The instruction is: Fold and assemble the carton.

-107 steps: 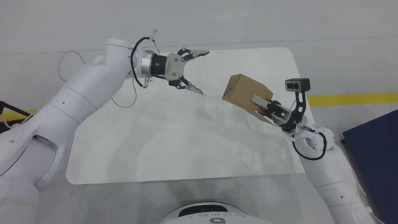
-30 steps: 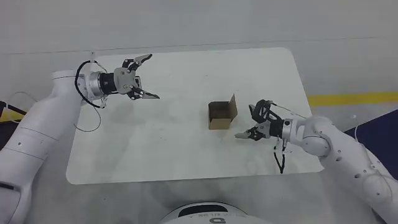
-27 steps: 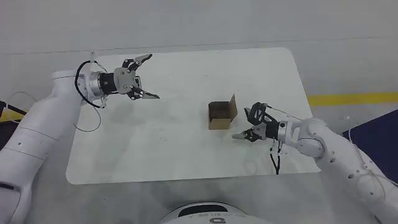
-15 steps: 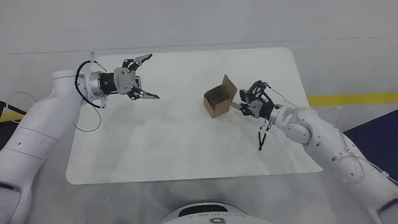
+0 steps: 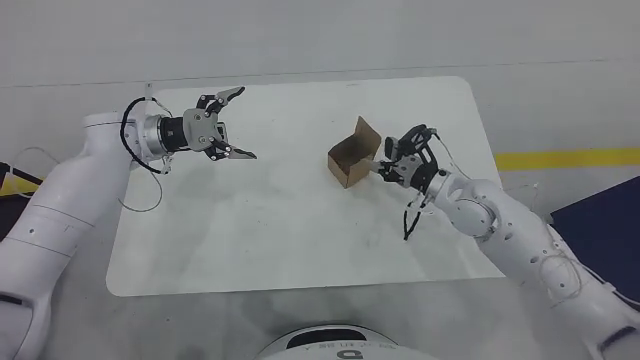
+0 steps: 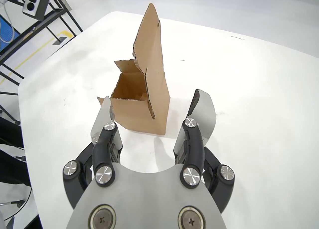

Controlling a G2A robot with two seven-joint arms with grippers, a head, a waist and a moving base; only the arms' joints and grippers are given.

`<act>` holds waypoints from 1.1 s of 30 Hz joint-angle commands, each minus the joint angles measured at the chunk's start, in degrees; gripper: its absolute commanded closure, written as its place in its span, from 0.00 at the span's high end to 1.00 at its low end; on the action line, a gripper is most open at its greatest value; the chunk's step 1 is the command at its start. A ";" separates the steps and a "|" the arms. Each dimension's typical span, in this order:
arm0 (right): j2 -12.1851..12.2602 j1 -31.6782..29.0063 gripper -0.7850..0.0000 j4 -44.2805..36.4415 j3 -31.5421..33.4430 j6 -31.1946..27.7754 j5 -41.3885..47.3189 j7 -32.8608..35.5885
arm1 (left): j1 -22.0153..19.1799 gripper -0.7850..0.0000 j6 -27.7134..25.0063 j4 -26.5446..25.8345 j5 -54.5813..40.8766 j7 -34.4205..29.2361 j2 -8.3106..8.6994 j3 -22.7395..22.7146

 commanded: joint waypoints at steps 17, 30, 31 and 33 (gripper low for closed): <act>-5.13 6.70 0.48 -5.68 -6.21 16.52 -6.32 18.70 | 0.00 1.00 0.00 0.00 0.00 0.00 0.00 0.00; -6.24 11.42 0.00 -4.13 -5.13 -2.33 -2.38 27.69 | 0.00 1.00 0.00 0.00 0.00 0.00 0.00 0.00; -6.27 11.96 0.00 -3.64 -5.08 -4.99 -2.28 28.06 | 0.00 1.00 0.00 0.00 0.00 0.00 0.00 0.00; -6.39 13.35 0.00 -2.97 -5.32 -10.05 -2.91 29.32 | 0.00 1.00 0.00 0.00 0.00 0.00 0.00 0.00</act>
